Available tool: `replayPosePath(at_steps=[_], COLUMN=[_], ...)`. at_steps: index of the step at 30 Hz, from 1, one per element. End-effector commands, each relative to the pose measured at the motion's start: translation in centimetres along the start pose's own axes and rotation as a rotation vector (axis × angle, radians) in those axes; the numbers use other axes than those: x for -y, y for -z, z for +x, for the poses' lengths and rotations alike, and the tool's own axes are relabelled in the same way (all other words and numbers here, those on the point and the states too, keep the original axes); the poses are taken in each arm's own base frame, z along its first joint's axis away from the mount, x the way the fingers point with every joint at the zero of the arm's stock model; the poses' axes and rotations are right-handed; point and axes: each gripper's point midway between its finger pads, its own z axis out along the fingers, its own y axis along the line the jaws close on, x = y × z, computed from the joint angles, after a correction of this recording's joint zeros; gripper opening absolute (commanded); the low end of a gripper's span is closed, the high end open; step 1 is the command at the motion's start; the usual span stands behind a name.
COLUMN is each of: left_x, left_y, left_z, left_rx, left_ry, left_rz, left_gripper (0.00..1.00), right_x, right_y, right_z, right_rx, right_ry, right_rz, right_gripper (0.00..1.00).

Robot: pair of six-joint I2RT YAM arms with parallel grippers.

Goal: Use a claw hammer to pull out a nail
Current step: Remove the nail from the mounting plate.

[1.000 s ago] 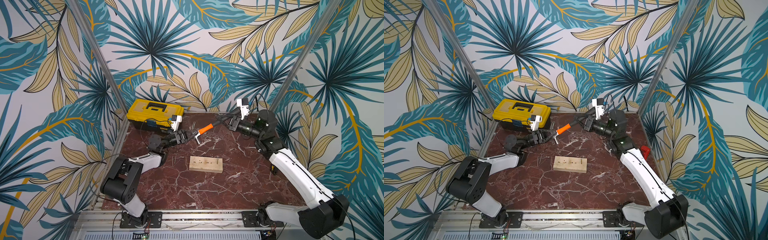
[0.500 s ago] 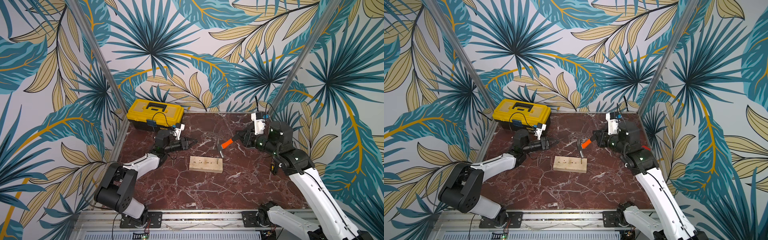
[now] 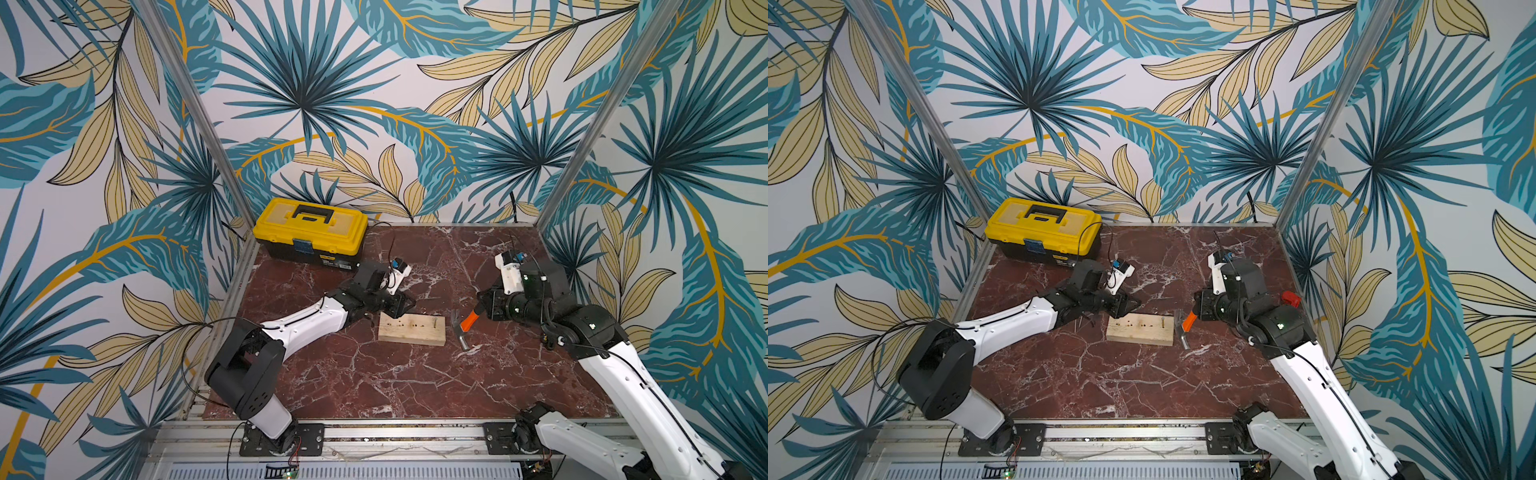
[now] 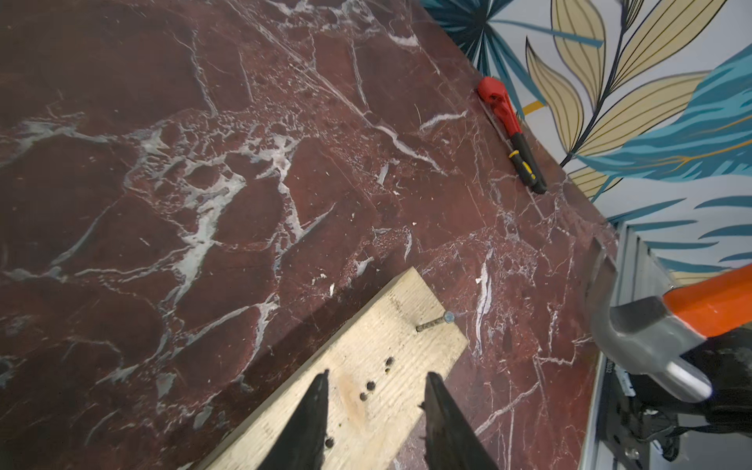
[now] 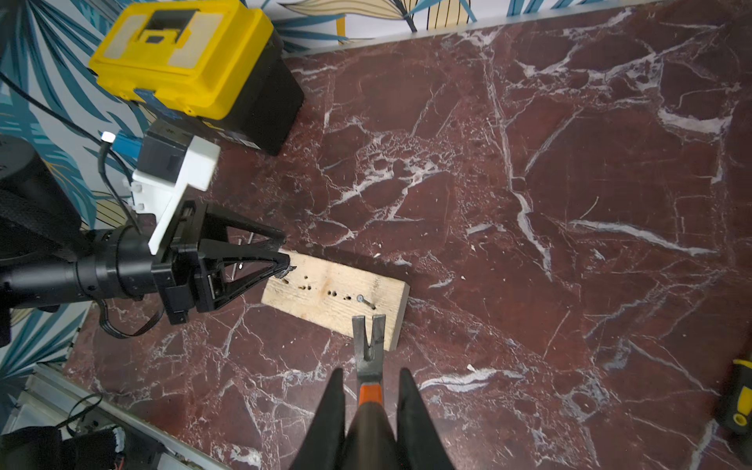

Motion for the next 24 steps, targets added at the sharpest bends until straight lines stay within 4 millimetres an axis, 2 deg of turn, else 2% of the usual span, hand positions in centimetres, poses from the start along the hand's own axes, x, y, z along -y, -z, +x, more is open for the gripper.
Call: replayPosePath(at_steps=[1,6,15,24], left_x=[-0.5,0.3,-0.7,-1.6], left_y=[-1.3,-2.7,-4.3,-4.6], left_z=[2.2,3.9,6.7,10.4], left_rx=[-0.106,-0.22,-0.346,-0.459], left_ry=[-0.09,-0.161,-0.204,-0.236], left_rz=[-0.06,-0.093,-0.157,-0.199], left_gripper=[0.4,0.4,0.38,0.36], right_x=[-0.4,-0.8,-1.4,-2.2], right_y=[-0.5,-2.2,-4.5,-6.8], right_z=[-0.7,0.3,0.9,1.3], right_rx=[0.048,0.001,-0.042,-0.087], right_ry=[-0.002,0.011,0.025,0.051], right_rz=[-0.005,0.004,0.01,0.006], right_gripper=[0.0,0.0,0.0,0.0])
